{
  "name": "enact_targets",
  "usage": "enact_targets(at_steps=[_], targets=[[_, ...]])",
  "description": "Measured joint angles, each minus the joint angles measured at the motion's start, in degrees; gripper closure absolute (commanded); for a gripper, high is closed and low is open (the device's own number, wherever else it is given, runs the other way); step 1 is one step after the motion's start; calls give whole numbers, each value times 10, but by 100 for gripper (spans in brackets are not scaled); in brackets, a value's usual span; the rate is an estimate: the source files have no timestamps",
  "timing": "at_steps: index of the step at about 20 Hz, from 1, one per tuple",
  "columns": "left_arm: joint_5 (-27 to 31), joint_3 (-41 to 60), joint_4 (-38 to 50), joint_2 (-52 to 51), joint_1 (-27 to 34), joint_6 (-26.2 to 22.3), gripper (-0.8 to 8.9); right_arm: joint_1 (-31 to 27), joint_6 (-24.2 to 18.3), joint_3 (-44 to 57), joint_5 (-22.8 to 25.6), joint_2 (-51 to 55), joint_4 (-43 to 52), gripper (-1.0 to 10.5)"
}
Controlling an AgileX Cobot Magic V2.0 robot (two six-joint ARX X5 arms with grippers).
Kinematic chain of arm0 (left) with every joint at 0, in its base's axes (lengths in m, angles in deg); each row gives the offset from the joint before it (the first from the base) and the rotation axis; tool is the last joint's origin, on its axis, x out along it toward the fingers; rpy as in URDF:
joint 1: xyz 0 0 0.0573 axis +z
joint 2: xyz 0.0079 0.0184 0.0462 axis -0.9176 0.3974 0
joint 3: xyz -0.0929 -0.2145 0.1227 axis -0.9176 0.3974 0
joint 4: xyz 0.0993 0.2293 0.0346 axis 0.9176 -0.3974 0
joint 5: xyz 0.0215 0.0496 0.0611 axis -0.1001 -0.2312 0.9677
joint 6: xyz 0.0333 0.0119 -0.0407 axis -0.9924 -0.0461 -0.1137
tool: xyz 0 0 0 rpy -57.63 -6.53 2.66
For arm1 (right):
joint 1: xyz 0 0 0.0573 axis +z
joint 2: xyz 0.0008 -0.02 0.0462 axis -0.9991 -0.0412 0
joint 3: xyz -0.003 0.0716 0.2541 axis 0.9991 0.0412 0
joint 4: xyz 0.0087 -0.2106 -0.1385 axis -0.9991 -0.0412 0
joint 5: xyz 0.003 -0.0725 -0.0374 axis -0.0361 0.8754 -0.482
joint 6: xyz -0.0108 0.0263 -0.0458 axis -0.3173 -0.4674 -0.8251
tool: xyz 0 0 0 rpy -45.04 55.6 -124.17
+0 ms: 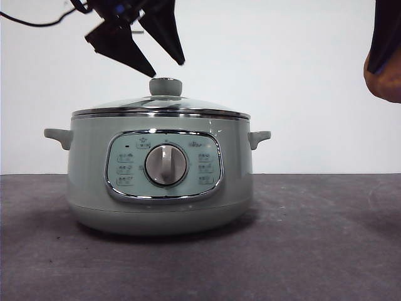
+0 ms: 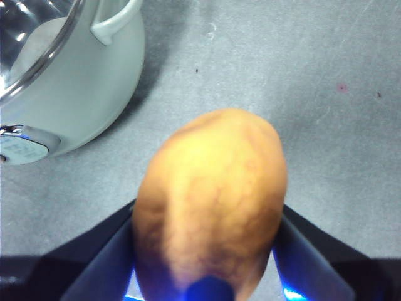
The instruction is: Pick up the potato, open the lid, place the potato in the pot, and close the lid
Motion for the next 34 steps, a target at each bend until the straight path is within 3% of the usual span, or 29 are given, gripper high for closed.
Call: enact_targets(at_steps=[25,31,34], targets=[[10,0,-7,30,-4,0,474,0,0,0,0,0,1,962],[-2,0,-12,30,-4,-1,794,0,0,0,0,0,1,962],[-5,0,-12,30,-4,-3,822,0,0,0,0,0,1,962]])
